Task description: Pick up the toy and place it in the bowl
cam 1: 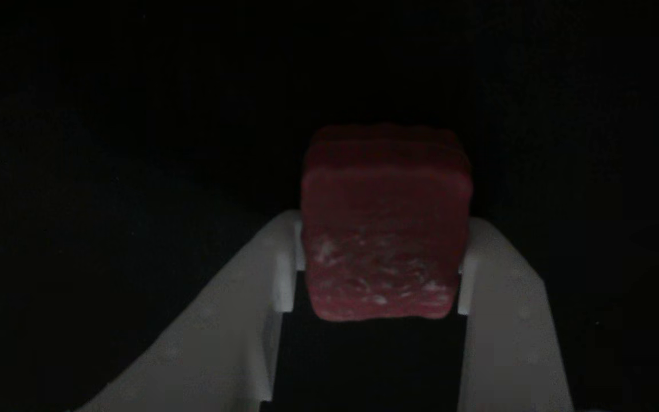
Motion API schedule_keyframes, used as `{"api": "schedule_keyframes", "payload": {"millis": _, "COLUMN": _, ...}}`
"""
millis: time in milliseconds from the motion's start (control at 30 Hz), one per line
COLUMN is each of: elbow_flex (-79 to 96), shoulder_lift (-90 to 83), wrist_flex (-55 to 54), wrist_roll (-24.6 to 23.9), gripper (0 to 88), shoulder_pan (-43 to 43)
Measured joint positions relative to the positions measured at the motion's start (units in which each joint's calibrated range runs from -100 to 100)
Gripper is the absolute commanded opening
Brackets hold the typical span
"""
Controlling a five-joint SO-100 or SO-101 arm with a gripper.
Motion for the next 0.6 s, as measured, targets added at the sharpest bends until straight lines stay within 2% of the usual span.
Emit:
{"api": "schedule_keyframes", "payload": {"millis": 333, "elbow_flex": 0.57, "shoulder_lift": -1.83, "wrist_flex": 0.17, "wrist_roll": 0.10, "gripper": 2.3, "shoulder_pan": -0.33}}
{"api": "schedule_keyframes", "payload": {"millis": 600, "elbow_flex": 1.98, "shoulder_lift": -16.32, "wrist_flex": 0.76, "wrist_roll": 5.20, "gripper": 2.3, "shoulder_pan": -6.74}}
